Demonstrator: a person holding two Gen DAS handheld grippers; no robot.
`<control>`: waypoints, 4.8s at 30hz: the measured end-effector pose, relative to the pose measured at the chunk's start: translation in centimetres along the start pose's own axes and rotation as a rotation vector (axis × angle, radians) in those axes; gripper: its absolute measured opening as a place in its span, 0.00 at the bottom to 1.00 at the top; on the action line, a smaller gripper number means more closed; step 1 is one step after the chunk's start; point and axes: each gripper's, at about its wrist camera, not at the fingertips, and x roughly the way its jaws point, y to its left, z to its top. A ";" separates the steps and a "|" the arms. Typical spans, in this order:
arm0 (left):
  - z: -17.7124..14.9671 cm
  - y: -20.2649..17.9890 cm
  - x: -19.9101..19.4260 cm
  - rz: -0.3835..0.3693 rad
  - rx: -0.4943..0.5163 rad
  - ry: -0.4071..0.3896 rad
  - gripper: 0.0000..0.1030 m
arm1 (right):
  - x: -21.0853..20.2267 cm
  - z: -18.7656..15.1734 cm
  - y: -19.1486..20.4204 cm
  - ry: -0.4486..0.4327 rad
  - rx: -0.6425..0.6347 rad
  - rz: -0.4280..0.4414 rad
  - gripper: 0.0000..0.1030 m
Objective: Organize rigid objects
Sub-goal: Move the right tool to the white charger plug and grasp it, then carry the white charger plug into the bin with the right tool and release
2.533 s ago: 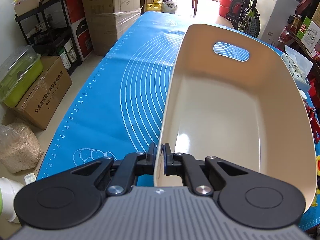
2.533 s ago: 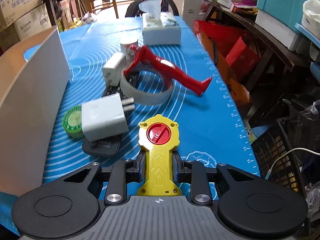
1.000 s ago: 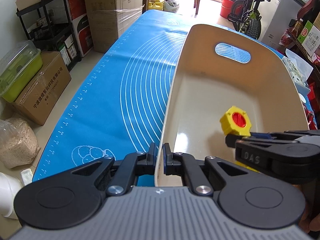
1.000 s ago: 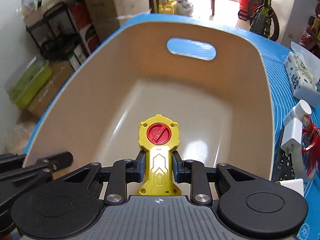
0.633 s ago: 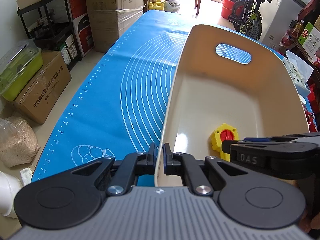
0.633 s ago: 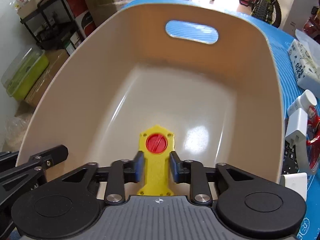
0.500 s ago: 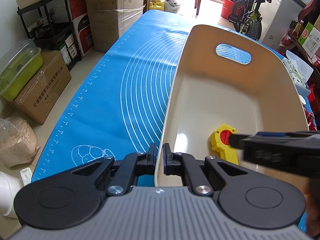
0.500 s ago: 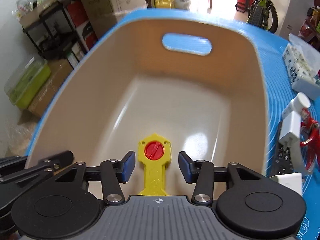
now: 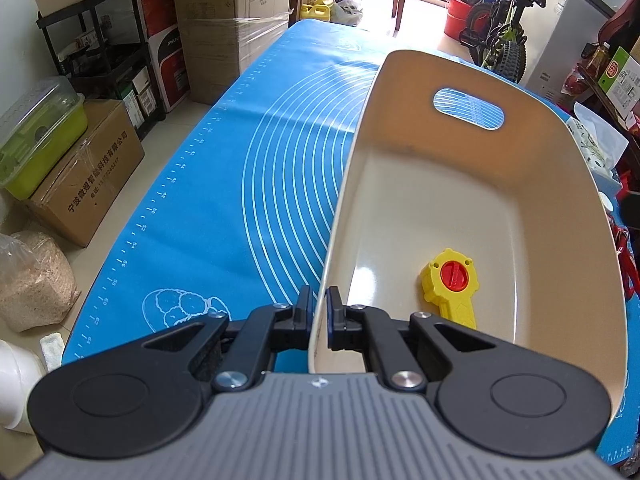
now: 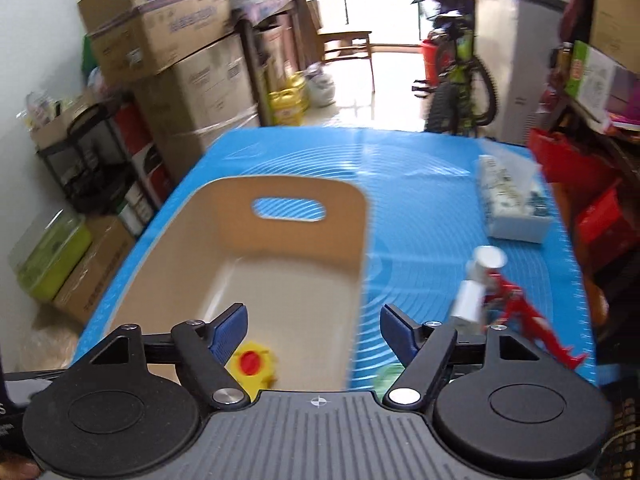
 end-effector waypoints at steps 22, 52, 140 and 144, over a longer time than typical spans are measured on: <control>0.0 -0.1 0.0 0.003 -0.003 0.001 0.09 | 5.7 -7.1 -9.1 0.124 0.038 -0.104 0.76; 0.0 0.0 0.0 0.003 -0.005 0.000 0.09 | 7.6 -9.0 -9.1 0.099 0.040 -0.078 0.56; 0.0 -0.6 0.0 0.006 -0.010 0.006 0.08 | 4.8 -2.2 6.2 0.142 -0.176 0.174 0.68; 0.0 -0.6 0.0 0.005 -0.010 0.006 0.09 | 2.5 -0.3 4.3 0.053 -0.140 0.167 0.68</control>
